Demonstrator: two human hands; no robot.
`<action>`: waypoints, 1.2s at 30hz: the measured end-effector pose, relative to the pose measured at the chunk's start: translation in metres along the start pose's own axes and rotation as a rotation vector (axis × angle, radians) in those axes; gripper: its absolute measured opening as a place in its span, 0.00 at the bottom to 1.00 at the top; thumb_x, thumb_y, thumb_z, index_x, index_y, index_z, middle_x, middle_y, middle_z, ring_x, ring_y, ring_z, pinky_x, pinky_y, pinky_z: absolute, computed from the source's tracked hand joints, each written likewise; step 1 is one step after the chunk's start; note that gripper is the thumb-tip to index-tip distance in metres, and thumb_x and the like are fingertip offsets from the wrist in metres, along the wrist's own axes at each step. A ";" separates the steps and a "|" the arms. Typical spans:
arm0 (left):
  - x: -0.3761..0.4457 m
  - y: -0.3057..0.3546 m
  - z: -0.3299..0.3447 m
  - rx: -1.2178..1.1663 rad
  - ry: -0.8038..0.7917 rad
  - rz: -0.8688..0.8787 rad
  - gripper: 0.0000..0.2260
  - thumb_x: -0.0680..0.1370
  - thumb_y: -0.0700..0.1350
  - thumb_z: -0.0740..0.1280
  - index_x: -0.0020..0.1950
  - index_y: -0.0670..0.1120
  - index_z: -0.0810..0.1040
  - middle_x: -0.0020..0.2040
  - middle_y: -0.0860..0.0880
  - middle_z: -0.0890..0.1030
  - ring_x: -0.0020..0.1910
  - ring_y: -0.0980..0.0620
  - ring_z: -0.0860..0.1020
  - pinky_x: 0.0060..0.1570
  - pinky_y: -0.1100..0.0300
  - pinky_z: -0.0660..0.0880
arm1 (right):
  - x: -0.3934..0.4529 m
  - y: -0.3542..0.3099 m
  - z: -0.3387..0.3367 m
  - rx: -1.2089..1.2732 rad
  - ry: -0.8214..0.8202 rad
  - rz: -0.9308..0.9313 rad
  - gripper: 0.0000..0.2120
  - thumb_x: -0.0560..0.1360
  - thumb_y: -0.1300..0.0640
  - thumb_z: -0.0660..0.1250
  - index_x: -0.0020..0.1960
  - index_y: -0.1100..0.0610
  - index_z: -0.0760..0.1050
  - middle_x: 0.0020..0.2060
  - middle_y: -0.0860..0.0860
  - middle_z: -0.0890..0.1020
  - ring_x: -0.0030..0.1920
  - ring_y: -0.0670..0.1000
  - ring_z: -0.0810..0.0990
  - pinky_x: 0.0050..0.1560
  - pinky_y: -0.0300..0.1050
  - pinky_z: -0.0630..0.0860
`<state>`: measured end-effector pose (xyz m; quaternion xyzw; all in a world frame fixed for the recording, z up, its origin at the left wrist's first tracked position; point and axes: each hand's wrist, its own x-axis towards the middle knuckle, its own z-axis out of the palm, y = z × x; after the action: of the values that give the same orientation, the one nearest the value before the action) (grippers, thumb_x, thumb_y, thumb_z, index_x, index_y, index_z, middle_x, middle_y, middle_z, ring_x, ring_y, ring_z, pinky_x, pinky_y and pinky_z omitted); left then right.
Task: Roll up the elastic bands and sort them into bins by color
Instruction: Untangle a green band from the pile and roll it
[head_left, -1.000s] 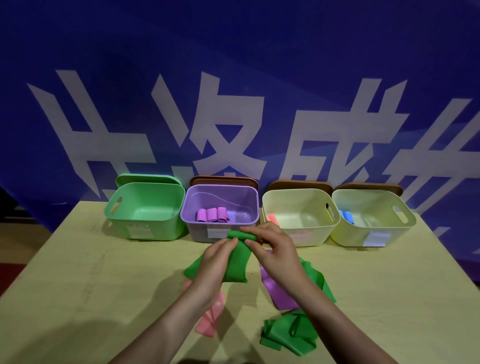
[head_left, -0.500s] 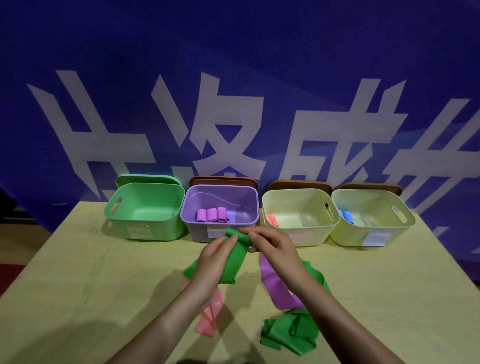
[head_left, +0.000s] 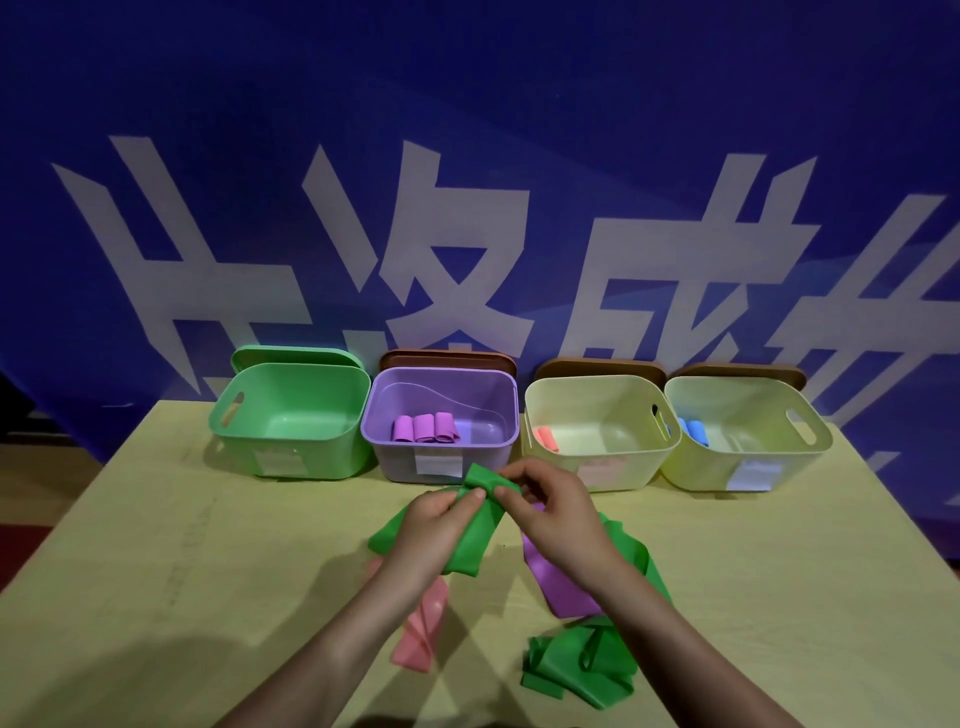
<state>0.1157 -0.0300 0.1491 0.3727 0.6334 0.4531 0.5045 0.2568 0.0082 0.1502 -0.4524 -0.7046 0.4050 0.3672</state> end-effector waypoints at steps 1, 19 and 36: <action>0.000 0.001 0.001 -0.025 0.005 -0.007 0.10 0.77 0.45 0.67 0.45 0.37 0.80 0.37 0.42 0.75 0.39 0.49 0.72 0.41 0.56 0.65 | 0.000 0.001 0.002 -0.036 0.020 -0.038 0.04 0.73 0.59 0.69 0.44 0.51 0.80 0.37 0.45 0.80 0.37 0.44 0.75 0.39 0.37 0.72; -0.013 0.014 -0.006 -0.410 0.070 0.037 0.09 0.76 0.40 0.58 0.39 0.44 0.76 0.28 0.51 0.75 0.31 0.53 0.71 0.32 0.57 0.67 | -0.001 -0.016 0.022 -0.166 0.161 -0.368 0.10 0.72 0.62 0.70 0.53 0.56 0.82 0.45 0.45 0.79 0.46 0.33 0.73 0.47 0.26 0.68; -0.035 -0.009 -0.057 -0.114 -0.001 0.117 0.12 0.82 0.41 0.56 0.47 0.45 0.78 0.35 0.52 0.80 0.33 0.58 0.76 0.34 0.67 0.71 | -0.024 -0.037 0.056 0.210 -0.136 0.098 0.07 0.79 0.62 0.63 0.50 0.57 0.81 0.33 0.44 0.80 0.35 0.39 0.77 0.41 0.35 0.74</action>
<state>0.0670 -0.0771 0.1554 0.3799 0.5836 0.5168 0.4980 0.2026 -0.0369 0.1571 -0.4168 -0.6588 0.5236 0.3437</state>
